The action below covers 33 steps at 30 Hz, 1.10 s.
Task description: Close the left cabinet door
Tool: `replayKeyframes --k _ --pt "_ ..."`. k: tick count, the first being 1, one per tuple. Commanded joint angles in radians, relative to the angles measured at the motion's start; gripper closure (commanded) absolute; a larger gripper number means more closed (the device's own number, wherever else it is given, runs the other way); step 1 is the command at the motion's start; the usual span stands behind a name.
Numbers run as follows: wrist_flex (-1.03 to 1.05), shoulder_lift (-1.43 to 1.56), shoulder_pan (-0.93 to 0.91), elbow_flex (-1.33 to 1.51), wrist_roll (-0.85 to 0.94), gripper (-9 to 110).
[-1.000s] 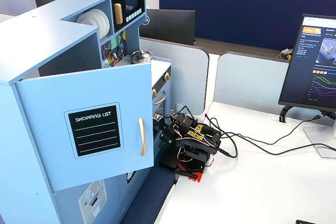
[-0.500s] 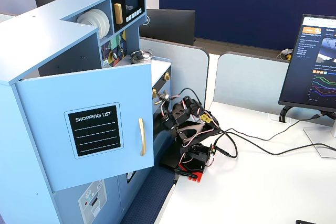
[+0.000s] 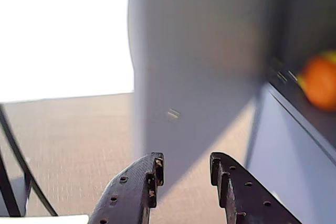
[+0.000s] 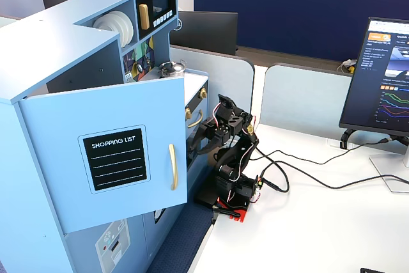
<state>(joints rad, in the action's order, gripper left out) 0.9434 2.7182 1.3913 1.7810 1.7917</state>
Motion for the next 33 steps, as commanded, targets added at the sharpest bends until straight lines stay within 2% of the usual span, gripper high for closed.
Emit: replayKeyframes --k 1,7,14,23,33 --pt "-0.066 -0.097 0.097 -0.109 0.176 102" --pt "-0.137 -0.239 0.176 -0.21 0.46 102" --pt "-0.184 -0.417 0.264 -0.353 0.588 102" --pt "-0.347 -0.627 0.321 -0.428 0.62 102" --pt "-0.456 -0.733 0.186 -0.449 0.572 101"
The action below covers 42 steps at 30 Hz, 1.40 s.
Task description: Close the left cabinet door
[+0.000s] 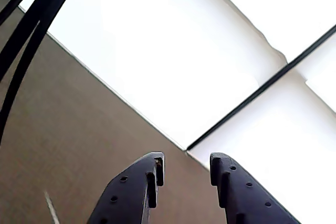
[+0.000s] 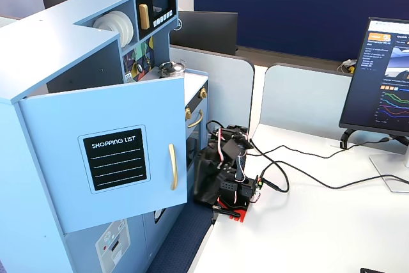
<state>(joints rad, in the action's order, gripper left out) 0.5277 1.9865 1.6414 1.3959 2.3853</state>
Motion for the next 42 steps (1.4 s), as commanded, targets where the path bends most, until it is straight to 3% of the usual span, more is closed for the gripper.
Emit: replayKeyframes --k 1,12,27,42 --pt "-0.041 0.005 -0.08 -0.058 -0.026 101" --pt "-0.023 0.13 -0.242 0.04 -0.06 101" --pt "0.015 0.227 -0.611 0.121 -0.164 101" --pt "-0.175 0.124 -0.94 0.184 -0.218 101"
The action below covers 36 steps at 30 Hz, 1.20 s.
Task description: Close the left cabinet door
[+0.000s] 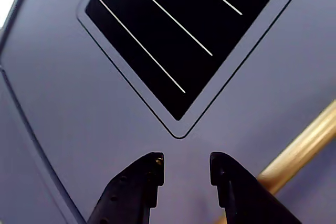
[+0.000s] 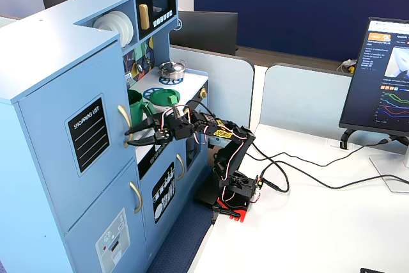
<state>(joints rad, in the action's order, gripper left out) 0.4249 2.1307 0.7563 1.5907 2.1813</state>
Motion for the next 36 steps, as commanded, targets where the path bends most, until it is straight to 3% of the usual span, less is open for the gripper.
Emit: replayKeyframes --k 1,8,14,36 --pt "-0.08 -0.026 -0.064 -0.011 -0.014 101" --pt "-0.086 -0.005 -0.077 0.02 -0.029 101" --pt "0.035 0.164 -0.072 0.127 -0.057 101" --pt "0.433 0.894 -0.678 0.994 -0.465 101"
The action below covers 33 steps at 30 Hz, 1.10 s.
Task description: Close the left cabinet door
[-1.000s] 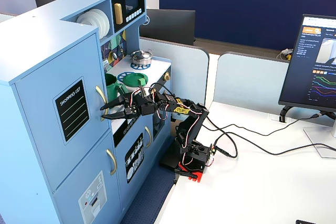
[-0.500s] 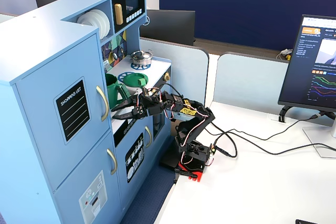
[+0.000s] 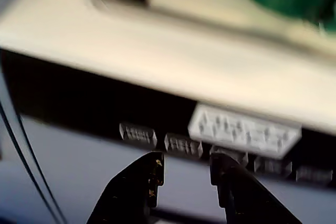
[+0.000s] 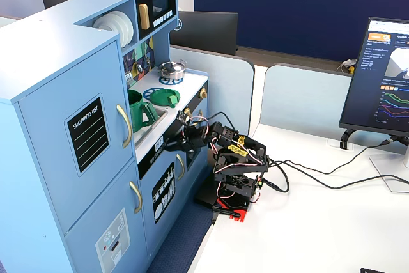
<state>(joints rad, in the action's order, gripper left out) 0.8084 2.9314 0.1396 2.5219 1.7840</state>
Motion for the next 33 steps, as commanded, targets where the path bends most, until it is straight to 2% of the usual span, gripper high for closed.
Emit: replayKeyframes --k 1,6,14,26,30,33 --pt "0.067 0.12 -0.071 0.095 -0.084 101" --pt "0.138 0.244 -0.095 0.272 -0.138 101" --pt "0.155 0.244 -0.13 0.474 -0.232 101" --pt "0.687 0.245 -0.115 0.476 -0.347 101" --pt "0.709 0.245 -0.123 0.476 -0.373 101" --pt "0.716 0.245 -0.123 0.476 -0.313 101"
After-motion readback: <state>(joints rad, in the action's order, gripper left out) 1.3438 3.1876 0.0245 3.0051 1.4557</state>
